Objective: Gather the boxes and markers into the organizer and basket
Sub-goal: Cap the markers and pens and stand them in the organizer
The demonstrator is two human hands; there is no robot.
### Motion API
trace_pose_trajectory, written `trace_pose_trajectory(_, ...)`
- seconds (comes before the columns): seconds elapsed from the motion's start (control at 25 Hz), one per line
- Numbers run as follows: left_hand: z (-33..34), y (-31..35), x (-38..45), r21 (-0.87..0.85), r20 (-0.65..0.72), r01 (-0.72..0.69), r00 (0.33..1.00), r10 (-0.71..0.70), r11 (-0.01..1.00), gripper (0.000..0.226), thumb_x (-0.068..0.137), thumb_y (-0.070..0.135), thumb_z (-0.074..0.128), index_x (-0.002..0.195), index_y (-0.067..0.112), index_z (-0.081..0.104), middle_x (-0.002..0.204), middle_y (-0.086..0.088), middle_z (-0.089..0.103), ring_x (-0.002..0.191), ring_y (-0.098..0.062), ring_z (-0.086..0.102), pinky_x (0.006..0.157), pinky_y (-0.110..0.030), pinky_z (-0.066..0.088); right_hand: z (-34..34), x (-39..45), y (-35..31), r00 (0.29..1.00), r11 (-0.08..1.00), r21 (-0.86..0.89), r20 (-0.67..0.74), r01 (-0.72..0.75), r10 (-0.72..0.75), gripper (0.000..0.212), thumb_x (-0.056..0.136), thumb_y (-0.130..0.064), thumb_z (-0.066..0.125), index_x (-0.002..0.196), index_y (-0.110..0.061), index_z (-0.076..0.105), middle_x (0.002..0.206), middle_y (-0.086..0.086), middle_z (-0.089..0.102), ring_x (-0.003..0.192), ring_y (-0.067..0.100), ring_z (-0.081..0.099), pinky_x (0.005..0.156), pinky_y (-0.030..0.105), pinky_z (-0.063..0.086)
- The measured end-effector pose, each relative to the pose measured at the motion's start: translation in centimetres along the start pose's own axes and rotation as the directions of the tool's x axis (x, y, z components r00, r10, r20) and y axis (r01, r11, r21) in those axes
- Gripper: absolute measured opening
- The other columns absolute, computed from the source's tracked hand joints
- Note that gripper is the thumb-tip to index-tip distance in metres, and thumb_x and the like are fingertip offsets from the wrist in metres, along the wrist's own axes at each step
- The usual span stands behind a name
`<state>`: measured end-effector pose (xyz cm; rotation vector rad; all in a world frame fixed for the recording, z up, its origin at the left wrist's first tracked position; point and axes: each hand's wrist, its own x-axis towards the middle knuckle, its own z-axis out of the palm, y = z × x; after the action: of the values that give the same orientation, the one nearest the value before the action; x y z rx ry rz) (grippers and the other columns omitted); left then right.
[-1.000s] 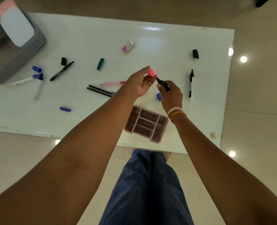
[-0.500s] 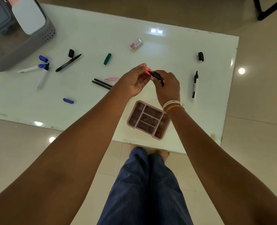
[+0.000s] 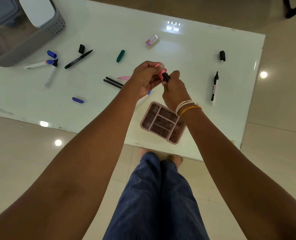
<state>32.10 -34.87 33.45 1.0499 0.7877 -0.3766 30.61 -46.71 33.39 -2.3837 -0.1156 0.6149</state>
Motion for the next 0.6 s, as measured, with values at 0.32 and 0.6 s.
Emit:
trace_pose_trajectory(0.32,0.9,0.0,-0.7,0.153,0.026,-0.061,0.998,0.057,0.986,0.014,0.083,0.003,0.071,0.095,0.010,0.065,0.090,-0.014,0.070,0.073,-0.023,0.070,0.062,-0.027,0.059,0.3,-0.2,0.7,0.996,0.968,0.236,0.032,-0.088,0.083,0.009,0.101,-0.012,0.041,0.102,-0.008,0.033,0.072,-0.002,0.046,0.060,0.012,0.044,0.057,0.029,0.038)
trace_pose_trajectory(0.6,-0.1,-2.7,-1.0,0.542,0.094,-0.274,0.959,0.267,0.795,0.016,0.080,0.016,0.075,0.096,0.010,0.075,0.087,0.000,0.074,0.075,0.001,0.069,0.081,-0.022,0.054,-0.6,-1.2,3.6,0.993,0.958,0.263,0.032,-0.118,0.113,0.025,0.095,-0.029,0.055,0.093,-0.005,0.063,0.083,0.009,0.058,0.074,0.024,0.053,0.069,0.031,0.046)
